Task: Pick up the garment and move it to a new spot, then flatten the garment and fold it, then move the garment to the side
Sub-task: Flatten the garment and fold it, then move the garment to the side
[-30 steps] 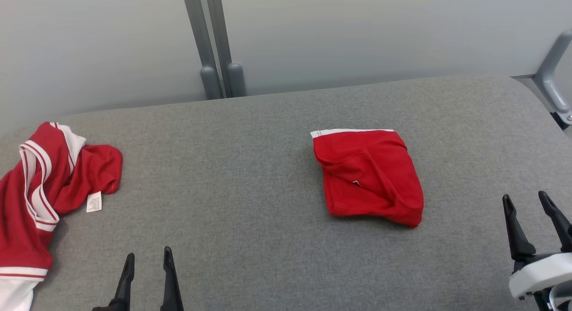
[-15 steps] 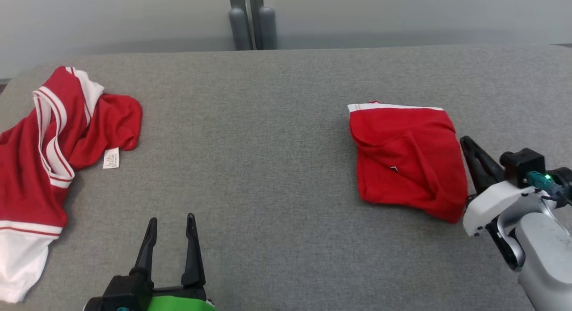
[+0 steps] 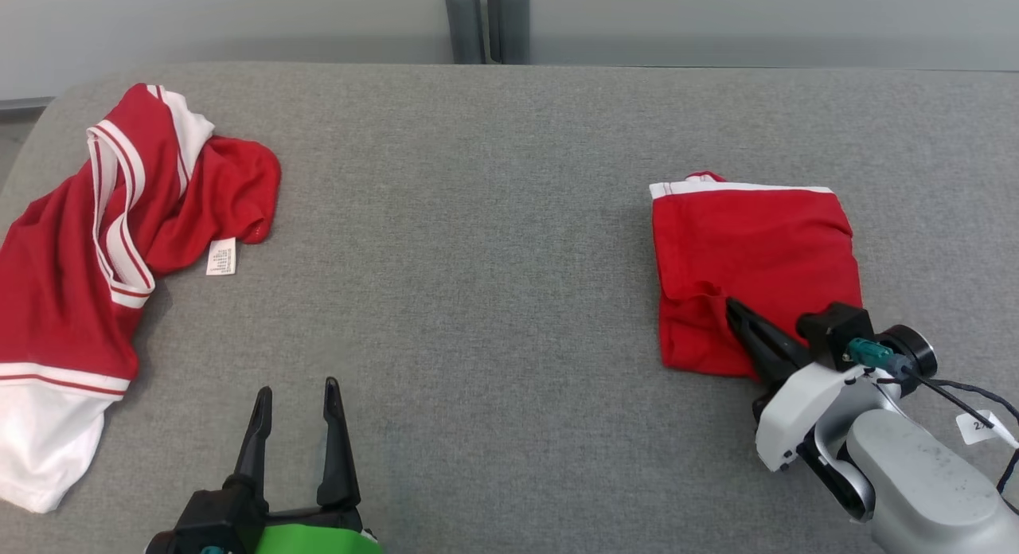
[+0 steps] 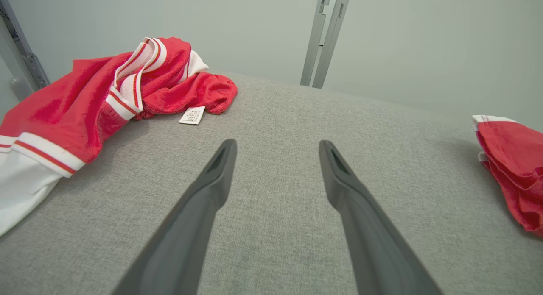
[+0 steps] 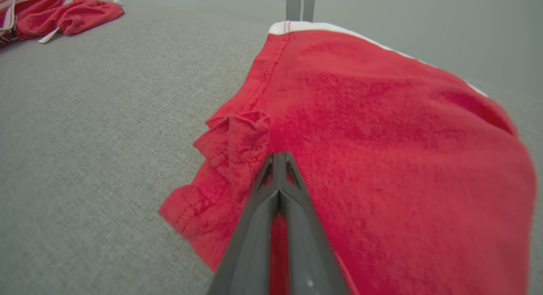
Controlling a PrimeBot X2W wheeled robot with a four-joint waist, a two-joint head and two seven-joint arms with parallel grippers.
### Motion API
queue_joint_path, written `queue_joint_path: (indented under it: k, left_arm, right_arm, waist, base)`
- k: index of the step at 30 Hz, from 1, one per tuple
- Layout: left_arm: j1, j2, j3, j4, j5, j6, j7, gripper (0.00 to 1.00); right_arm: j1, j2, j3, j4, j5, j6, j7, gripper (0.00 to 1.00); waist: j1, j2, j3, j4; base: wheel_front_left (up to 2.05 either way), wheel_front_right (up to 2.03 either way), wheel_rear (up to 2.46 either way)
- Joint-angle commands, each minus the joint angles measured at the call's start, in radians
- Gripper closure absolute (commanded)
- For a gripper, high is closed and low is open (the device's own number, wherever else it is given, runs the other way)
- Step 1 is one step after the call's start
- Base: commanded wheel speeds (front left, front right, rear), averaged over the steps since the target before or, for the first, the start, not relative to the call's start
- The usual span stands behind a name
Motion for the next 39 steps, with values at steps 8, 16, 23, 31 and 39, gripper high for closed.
queue_joint_path:
  k: [8, 16, 23, 31, 39]
  left_arm:
    - [0.013, 0.001, 0.007, 0.008, 0.0, -0.003, -0.003, 0.0]
    - [0.037, 0.001, 0.034, 0.018, -0.003, -0.01, -0.003, 0.0]
    - [0.078, 0.001, 0.075, 0.023, 0.018, -0.032, -0.003, 0.0]
    - [0.109, 0.001, 0.109, 0.045, 0.037, -0.063, -0.003, 0.0]
    - [0.124, 0.001, 0.11, 0.046, 0.028, -0.067, -0.003, 0.0]
  right_arm:
    - [-0.007, -0.008, 0.211, -0.032, 0.068, 0.0, -0.003, 1.0]
    - [0.037, -0.009, 0.178, -0.09, 0.099, 0.0, -0.003, 1.0]
    - [0.208, -0.064, -0.14, -0.206, 0.028, 0.0, -0.003, 0.24]
    - [0.426, -0.052, -0.49, -0.3, -0.052, 0.0, -0.003, 0.0]
    - [0.52, -0.013, -0.578, -0.3, -0.072, 0.0, -0.003, 0.0]
  waist:
    - [0.0, 0.0, -0.035, -0.071]
    - [0.0, 0.0, -0.122, -0.147]
    - [0.0, 0.0, -0.189, -0.177]
    - [0.0, 0.0, -0.209, -0.172]
    - [0.0, 0.0, -0.205, -0.156]
  base:
    - [0.0, 0.0, 0.0]
    - [0.0, 0.0, 0.0]
    - [0.0, 0.0, 0.0]
    - [0.0, 0.0, 0.0]
    - [0.0, 0.0, 0.0]
